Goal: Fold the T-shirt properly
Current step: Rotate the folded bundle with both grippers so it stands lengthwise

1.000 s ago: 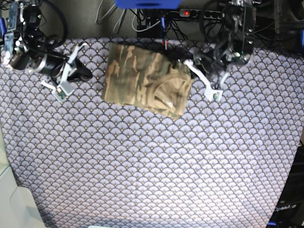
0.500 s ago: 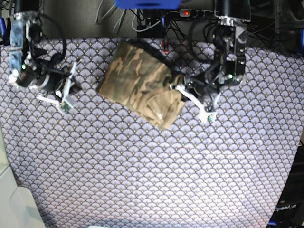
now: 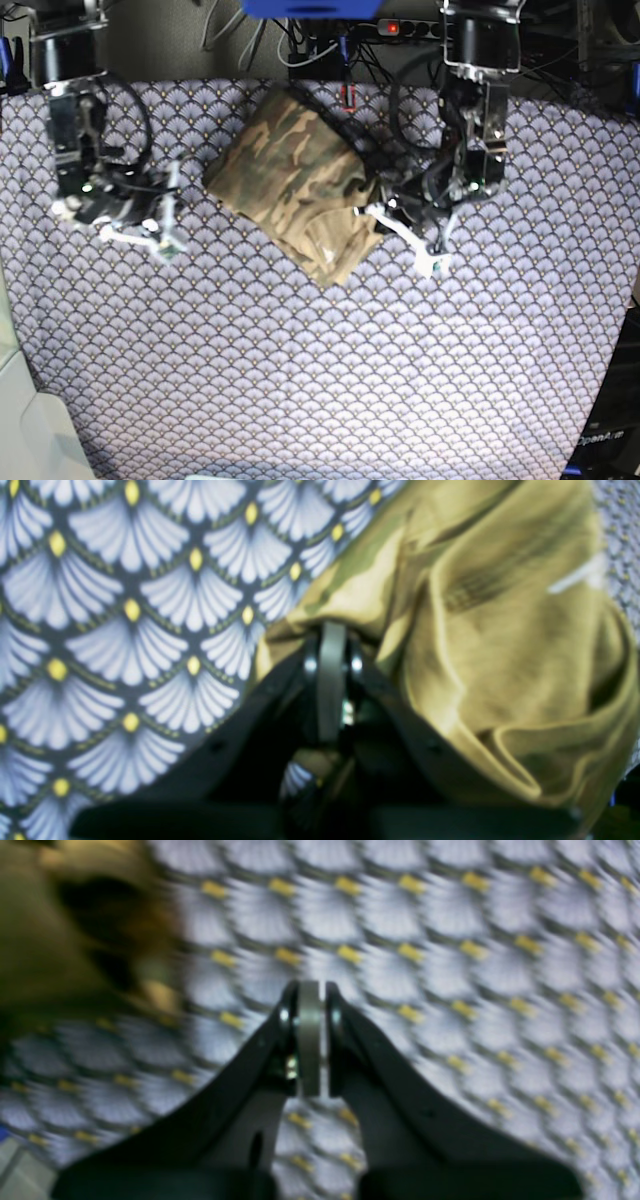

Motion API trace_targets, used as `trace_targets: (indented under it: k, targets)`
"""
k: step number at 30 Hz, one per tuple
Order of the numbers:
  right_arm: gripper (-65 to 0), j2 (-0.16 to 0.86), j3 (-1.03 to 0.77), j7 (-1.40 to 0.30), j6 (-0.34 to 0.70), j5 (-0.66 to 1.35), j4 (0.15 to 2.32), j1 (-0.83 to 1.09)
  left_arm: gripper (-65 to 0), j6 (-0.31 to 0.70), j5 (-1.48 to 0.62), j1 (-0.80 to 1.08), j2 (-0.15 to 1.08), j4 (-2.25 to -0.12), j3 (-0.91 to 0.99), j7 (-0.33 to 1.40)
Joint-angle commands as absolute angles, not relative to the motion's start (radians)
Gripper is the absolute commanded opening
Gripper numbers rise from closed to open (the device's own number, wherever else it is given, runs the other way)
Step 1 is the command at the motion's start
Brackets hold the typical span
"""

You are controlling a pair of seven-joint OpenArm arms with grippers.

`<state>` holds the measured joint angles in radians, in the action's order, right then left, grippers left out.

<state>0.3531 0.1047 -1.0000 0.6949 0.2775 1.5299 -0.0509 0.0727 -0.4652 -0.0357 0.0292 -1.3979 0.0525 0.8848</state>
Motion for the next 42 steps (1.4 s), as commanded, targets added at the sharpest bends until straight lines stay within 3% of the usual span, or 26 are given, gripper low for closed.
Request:
trace_targets:
  k: [1,11,24,38,42]
  targets:
    - [-64.8,0.360,0.107,-0.987,0.698,0.291,1.547,-0.045,-65.0,0.076,-0.478,-0.068,0.024,-1.400,0.053,0.866]
    - [-64.8,0.317,0.122,-0.989,0.698,0.291,1.759,0.102,-65.0,0.076,-0.475,-0.150,-0.022,-1.360,-0.002,0.825]
    - [-64.8,0.302,0.119,-0.978,0.698,0.291,1.770,0.191,-65.0,0.074,-0.483,-0.252,-0.051,-1.165,-0.091,0.680]
    - [-64.8,0.254,0.122,-0.983,0.698,0.294,1.877,0.277,-65.0,0.073,-0.486,-0.297,0.005,-1.227,-0.084,0.687]
    - [-64.8,0.259,0.122,-0.986,0.698,0.294,1.913,0.294,-65.0,0.073,-0.483,-0.262,0.050,-1.353,-0.007,0.788]
